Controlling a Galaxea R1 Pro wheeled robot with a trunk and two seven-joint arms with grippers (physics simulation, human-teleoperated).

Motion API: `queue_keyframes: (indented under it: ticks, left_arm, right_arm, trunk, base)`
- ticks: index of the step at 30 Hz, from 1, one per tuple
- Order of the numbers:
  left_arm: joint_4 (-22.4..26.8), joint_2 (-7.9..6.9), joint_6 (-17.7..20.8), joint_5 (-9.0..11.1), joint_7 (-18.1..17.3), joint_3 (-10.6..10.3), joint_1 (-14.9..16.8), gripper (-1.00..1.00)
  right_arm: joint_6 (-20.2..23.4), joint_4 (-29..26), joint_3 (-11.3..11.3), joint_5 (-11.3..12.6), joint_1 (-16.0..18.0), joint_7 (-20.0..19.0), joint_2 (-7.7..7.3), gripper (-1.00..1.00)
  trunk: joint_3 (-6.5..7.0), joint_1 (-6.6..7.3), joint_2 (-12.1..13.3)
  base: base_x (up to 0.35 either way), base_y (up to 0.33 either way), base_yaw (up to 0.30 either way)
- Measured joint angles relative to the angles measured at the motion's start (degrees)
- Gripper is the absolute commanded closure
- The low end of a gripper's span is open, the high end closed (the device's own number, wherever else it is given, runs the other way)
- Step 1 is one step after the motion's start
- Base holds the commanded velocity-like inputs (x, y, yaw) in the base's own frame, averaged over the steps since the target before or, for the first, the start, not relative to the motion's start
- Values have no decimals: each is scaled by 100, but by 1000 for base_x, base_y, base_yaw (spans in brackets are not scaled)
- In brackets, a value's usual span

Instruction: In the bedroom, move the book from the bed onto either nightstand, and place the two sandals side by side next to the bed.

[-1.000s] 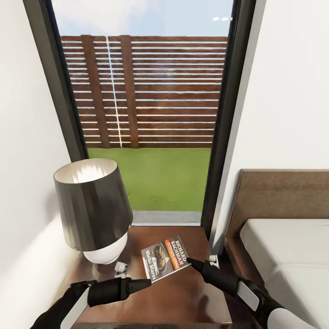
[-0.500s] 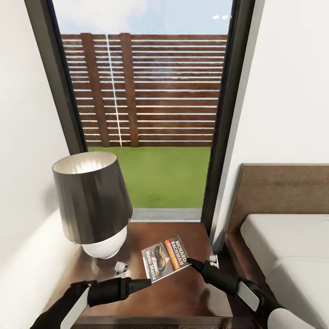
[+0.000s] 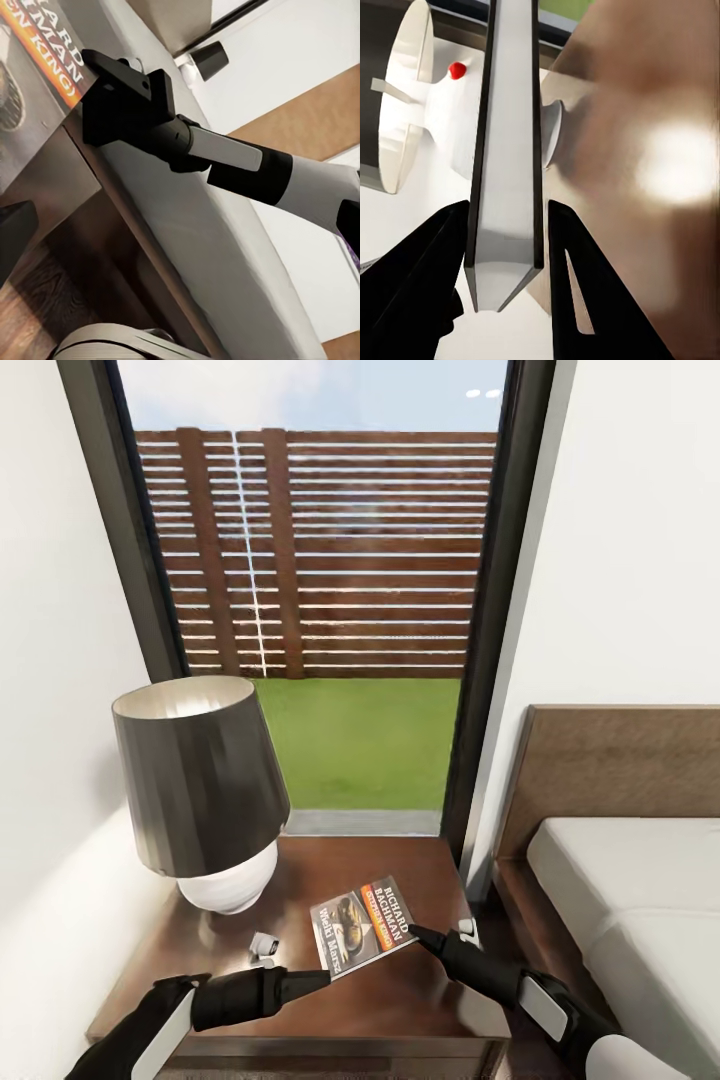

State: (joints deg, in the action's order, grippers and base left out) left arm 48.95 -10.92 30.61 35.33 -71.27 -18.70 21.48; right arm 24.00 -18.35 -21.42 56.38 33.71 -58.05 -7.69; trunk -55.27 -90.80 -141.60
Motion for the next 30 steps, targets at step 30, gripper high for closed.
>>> queue_keyframes:
  ticks: [30]
  left_arm:
    - [-5,1,0,1,14,-5,1,-100]
  right_arm:
    - [3,-1,5,4,1,0,0,100]
  trunk:
    - [-338,-119,-178]
  base:
    - [0,0,0]
